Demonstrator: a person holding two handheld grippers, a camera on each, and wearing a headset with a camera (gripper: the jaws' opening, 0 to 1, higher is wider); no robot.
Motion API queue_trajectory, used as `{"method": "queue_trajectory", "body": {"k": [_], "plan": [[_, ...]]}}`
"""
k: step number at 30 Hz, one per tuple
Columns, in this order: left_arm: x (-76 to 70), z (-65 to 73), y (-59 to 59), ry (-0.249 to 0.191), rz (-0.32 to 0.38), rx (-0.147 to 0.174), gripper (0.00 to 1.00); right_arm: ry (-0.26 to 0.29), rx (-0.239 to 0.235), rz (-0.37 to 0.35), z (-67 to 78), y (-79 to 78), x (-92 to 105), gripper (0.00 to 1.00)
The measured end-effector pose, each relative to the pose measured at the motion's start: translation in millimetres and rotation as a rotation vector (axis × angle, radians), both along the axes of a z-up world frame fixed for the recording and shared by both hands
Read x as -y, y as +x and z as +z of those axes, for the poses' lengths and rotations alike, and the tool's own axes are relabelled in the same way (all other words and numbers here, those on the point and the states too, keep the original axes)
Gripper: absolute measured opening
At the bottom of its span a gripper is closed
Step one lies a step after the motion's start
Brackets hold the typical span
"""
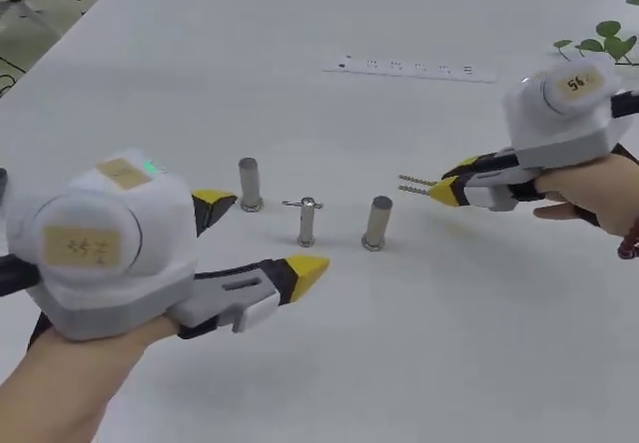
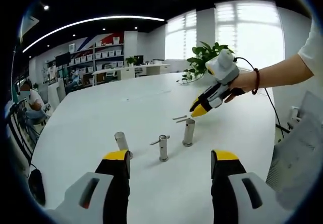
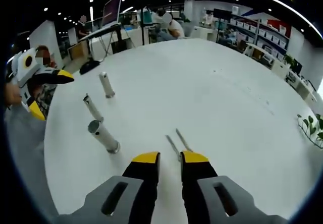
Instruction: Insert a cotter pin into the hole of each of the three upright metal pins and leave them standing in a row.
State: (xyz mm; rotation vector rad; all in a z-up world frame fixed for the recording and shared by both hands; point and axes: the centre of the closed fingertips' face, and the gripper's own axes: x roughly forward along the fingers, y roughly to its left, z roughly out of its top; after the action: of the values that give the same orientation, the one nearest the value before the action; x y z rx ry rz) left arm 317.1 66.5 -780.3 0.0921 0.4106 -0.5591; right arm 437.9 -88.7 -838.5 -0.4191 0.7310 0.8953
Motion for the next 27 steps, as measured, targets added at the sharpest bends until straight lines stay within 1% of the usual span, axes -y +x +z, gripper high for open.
{"method": "queue_trajectory", "body": {"k": [2, 4, 9, 10, 14, 18, 20, 22, 27], "plan": [[-0.2, -0.6, 0.4, -0.01, 0.003, -0.005, 0.64, -0.035, -0.004, 0.024, -4.5, 2.1, 0.6, 0.16], [-0.4, -0.8, 0.4, -0.011, 0.001, -0.006, 0.64, -0.052, -0.001, 0.036, -6.9, 5.3, 0.1, 0.15], [-1.4, -1.4, 0.0, -0.002, -0.005, -0.005, 0.64, -0.095, -0.019, 0.072, -14.4, 9.6, 0.0, 0.14], [-1.4, -1.5, 0.1, -0.002, -0.006, -0.005, 0.64, -0.11, -0.022, 0.083, -16.5, 10.4, 0.6, 0.13], [-1.5, -2.2, -0.6, 0.006, -0.013, -0.002, 0.63, -0.137, -0.029, 0.108, -19.8, 12.5, 0.1, 0.12], [-1.8, -3.1, -0.9, 0.008, -0.014, -0.005, 0.63, -0.163, -0.059, 0.147, -24.4, 10.8, -1.6, 0.12], [-1.9, -3.3, -1.1, 0.007, -0.015, -0.006, 0.62, -0.195, -0.064, 0.166, -26.5, 10.5, 0.4, 0.11], [-2.4, -3.4, -1.0, 0.01, -0.016, -0.007, 0.62, -0.192, -0.079, 0.171, -26.1, 11.4, -1.3, 0.11], [-3.8, -3.5, -0.9, 0.019, -0.018, -0.007, 0.62, -0.226, -0.115, 0.217, -27.5, 9.6, -2.1, 0.08]]}}
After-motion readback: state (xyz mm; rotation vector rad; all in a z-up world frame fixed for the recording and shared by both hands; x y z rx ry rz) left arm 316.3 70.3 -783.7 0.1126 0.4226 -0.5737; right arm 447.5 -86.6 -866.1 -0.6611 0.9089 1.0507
